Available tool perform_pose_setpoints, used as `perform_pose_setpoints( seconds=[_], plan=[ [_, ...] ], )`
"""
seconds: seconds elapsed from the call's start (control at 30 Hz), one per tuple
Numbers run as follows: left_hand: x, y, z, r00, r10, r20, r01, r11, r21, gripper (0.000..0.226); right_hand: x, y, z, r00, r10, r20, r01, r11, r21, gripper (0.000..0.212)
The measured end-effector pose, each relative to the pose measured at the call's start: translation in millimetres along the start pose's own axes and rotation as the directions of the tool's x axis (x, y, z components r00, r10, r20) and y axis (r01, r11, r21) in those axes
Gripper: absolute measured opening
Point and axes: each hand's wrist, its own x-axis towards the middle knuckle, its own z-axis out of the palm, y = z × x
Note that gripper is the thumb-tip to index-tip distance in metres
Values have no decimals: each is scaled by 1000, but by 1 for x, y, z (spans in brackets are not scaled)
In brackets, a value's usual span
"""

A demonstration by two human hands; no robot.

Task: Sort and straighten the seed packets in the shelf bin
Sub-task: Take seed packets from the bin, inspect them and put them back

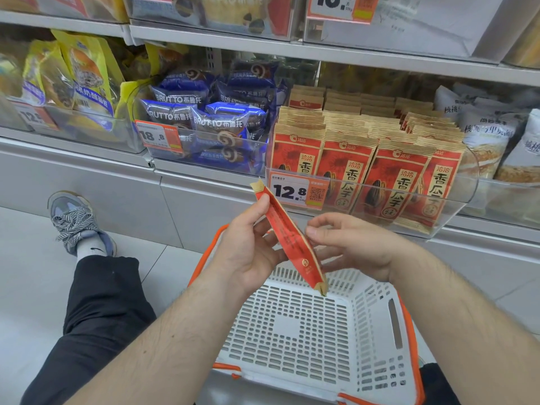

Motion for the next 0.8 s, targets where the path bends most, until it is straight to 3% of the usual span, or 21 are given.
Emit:
perform_pose_setpoints(
  seconds=[0.07, 0.13, 0.3, 0.4, 0.53, 0.7, 0.8],
  plan=[
    [0, -1, 2, 1000, 7, 13, -7, 1000, 11, 34, 3, 4, 5, 994, 26, 105, -37, 994, 106, 65],
    [1, -3, 2, 1000, 7, 12, -7, 998, 56, 42, 4, 6, 8, 989, 14, 147, -30, 994, 106, 51],
    [2, -2, -1, 998, 36, -43, -28, 985, 168, 46, 5, 2, 11, 1000, -20, 0, 20, 1000, -13, 23],
    [2, -2, -3, 997, 73, -40, -59, 959, 276, 37, 4, -1, 15, 993, -59, -98, 53, 996, -65, 15],
    [0, 0, -4, 995, 95, -37, -78, 944, 319, 26, 1, -4, 16, 991, -70, -116, 62, 996, -69, 16],
    [1, 3, -4, 995, 94, -20, -83, 946, 313, 25, 4, -6, 11, 939, -187, -290, 163, 981, -105, 12],
    [2, 5, -3, 996, 85, -20, -75, 950, 304, 26, 4, -5, 11, 939, -185, -290, 173, 983, -65, 14]
  ],
)
